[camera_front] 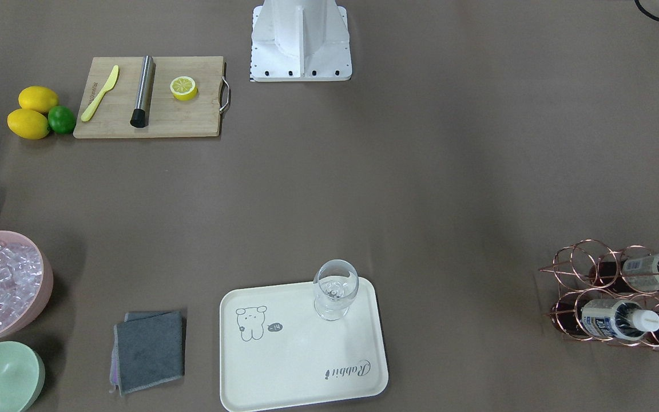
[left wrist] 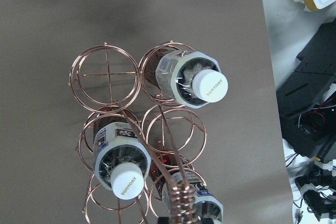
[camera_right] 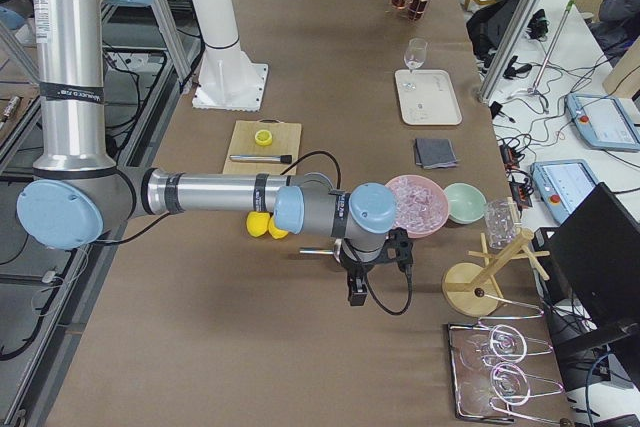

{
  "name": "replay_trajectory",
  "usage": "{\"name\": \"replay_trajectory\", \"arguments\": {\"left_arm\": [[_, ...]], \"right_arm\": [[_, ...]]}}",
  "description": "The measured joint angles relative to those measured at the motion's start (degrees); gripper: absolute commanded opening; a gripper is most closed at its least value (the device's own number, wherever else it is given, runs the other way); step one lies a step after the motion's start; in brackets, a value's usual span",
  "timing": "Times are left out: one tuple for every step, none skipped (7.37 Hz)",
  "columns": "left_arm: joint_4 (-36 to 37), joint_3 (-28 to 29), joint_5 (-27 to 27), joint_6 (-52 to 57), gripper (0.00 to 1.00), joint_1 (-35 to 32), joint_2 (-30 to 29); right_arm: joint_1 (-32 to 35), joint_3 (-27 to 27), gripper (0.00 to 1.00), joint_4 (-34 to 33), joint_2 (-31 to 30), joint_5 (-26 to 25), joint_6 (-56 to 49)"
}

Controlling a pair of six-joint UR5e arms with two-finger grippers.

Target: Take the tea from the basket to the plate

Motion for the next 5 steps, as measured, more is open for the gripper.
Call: {"name": "replay_trajectory", "arguments": {"left_arm": [[4.23, -1.77, -0.62, 2.10, 0.00, -1.14, -0.69], [8.14, -5.08, -0.88, 3.29, 0.00, -1.80, -0.67], [11.24, -9.82, -1.00, 3.59, 0.00, -2.05, 0.51], [13.39, -15.99, -1.10, 2.84, 0.00, -2.06, 3.04], [15.74, -22.14, -1.24, -0.16, 0.00, -1.90, 5.06]], "right_arm": [[0.00, -0.02, 1.00, 0.00, -0.02, 0.00, -0.03], [0.00, -0.15, 1.00, 0.00, -0.04, 0.00, -0.04], [0.00, -0.24, 1.00, 0.00, -0.10, 0.00, -0.04], [0.00, -0.24, 1.00, 0.00, -0.21, 0.00, -0.04], [0.00, -0.20, 0.99, 0.00, -0.47, -0.05, 0.00]]}}
